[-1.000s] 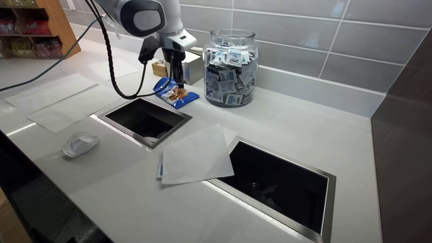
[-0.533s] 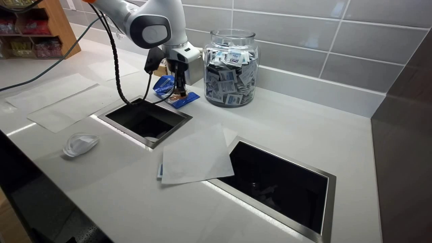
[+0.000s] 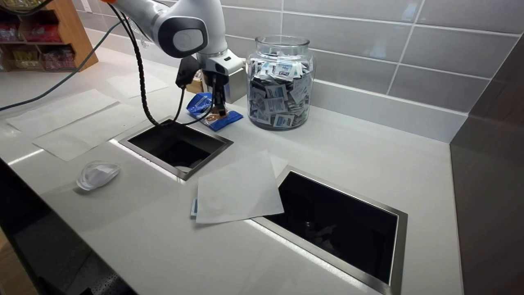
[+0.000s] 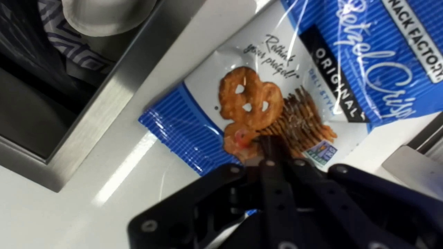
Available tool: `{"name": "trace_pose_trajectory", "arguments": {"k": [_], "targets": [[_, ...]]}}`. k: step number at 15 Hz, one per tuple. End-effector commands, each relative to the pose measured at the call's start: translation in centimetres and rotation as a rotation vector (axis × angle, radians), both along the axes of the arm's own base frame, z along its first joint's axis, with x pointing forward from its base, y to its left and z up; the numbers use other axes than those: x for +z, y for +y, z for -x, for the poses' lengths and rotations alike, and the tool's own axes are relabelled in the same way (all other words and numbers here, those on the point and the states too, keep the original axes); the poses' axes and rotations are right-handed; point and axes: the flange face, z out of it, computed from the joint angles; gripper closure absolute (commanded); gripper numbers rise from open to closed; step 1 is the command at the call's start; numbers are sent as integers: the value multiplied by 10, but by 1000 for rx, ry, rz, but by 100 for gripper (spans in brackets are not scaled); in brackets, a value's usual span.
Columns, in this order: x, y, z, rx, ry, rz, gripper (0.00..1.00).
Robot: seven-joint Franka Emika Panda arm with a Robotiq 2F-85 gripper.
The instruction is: Press down on the blue and white packet nine times
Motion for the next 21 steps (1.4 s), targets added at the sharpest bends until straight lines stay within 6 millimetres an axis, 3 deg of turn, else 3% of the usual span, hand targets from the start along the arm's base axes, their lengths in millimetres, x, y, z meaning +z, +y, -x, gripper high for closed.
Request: {"name": "trace_pose_trajectory", "arguments": {"k": [1, 5, 8, 13, 21], "targets": [[18, 15, 4, 25, -4, 13, 100], [40, 36, 2, 70, -33, 28, 100], [43, 47, -2, 96, -37, 24, 100], [22, 59, -8, 132, -6, -6, 100], [-23, 51, -6, 125, 101, -15, 100]]}}
